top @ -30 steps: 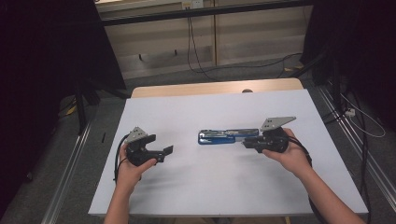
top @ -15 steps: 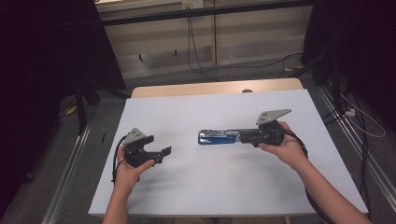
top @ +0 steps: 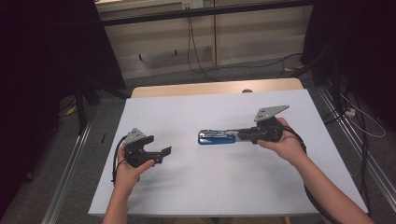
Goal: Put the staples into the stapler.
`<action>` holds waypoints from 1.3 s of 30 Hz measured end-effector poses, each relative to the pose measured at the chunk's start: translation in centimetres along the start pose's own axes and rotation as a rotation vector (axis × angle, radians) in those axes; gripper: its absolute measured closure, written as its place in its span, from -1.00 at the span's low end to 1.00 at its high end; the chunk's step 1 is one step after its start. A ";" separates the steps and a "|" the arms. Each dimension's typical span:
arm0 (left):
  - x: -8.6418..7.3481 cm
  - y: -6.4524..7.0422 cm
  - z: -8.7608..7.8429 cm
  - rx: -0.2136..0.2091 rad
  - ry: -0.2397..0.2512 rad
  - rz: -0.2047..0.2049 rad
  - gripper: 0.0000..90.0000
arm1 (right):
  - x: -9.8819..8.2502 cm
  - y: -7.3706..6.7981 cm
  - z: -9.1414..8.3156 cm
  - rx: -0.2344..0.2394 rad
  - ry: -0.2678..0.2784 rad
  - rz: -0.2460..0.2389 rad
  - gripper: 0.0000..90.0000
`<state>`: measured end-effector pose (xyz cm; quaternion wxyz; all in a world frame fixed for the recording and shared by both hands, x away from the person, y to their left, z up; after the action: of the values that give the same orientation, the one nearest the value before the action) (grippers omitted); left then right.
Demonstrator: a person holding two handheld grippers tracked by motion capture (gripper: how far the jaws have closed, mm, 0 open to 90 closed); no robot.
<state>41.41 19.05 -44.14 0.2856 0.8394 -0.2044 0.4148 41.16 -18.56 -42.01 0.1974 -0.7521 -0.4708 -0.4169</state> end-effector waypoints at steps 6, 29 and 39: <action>-0.1 0.0 0.1 0.001 -0.004 -0.004 -0.82 | 0.6 0.3 0.0 0.012 0.006 -0.015 0.77; -0.2 0.0 0.1 0.003 -0.011 -0.004 -0.82 | 3.3 2.6 1.3 0.054 0.027 -0.064 0.77; -0.2 0.0 0.1 0.004 -0.017 -0.002 -0.82 | 4.1 3.1 2.4 0.085 0.025 -0.092 0.77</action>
<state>41.32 19.05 -44.35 0.2825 0.8436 -0.2051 0.4080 45.80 -16.16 -39.77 0.2157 -0.7153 -0.5195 -0.4147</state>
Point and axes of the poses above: each handheld gripper's, and its own axes: z roughly forward along the jaws, x roughly out of its top, y roughly to its right, the point moved 4 cm from there along z, roughly forward along the jaws, and after that the axes turned 12 degrees about -z, right-handed, at the moved point
